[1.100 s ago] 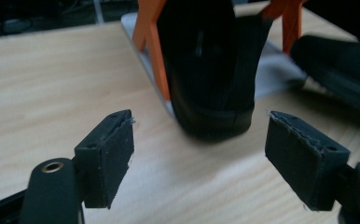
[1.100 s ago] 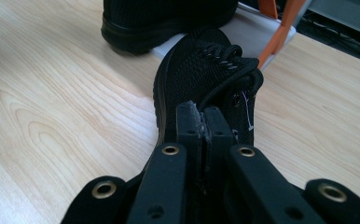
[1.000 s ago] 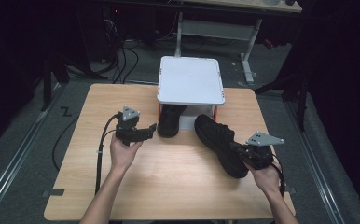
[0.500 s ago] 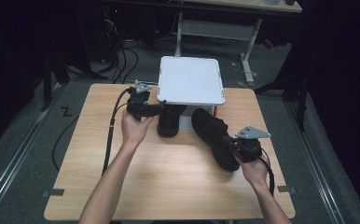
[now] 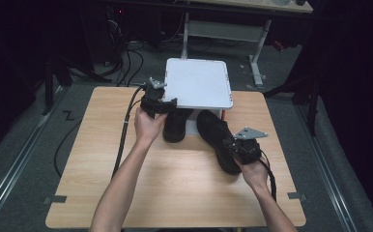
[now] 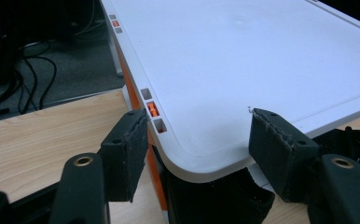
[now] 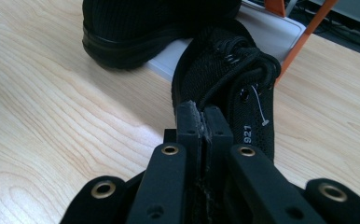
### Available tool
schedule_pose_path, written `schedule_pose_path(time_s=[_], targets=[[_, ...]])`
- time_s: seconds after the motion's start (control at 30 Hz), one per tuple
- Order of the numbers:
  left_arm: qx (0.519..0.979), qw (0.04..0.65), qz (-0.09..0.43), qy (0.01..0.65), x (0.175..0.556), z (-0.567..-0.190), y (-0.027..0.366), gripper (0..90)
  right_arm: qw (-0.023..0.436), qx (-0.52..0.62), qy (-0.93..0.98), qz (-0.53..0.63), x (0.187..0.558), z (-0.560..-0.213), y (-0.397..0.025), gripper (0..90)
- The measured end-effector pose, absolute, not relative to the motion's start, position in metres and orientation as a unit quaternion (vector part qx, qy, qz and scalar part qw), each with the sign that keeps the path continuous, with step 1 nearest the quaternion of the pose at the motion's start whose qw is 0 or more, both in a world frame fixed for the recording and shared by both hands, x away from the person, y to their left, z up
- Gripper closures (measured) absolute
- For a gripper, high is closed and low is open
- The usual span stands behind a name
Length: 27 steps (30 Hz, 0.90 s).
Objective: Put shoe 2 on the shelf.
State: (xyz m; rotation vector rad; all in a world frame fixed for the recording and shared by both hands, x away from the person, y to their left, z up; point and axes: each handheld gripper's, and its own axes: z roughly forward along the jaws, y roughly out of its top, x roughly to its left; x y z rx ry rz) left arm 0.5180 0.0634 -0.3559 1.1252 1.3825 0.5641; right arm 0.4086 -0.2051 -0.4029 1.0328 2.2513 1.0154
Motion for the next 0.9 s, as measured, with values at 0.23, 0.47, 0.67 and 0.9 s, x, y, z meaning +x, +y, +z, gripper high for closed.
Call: schedule_pose_path(time_s=[0.23,0.47,0.67,0.9], targets=[[0.503,0.584,0.232,0.593,0.519,-0.353,0.062,41.8,0.207,0.39,0.814,0.378,0.421,-0.407,-0.198,87.8],[0.498,0.588,0.216,0.6,0.523,-0.353,0.065,41.3,0.199,0.397,0.815,0.372,0.434,-0.41,-0.184,87.8],[0.502,0.586,0.222,0.596,0.522,-0.353,0.063,41.4,0.192,0.404,0.813,0.374,0.447,-0.411,-0.174,87.7],[0.501,0.588,0.212,0.598,0.522,-0.354,0.064,41.4,0.194,0.413,0.807,0.375,0.458,-0.413,-0.166,87.6]])
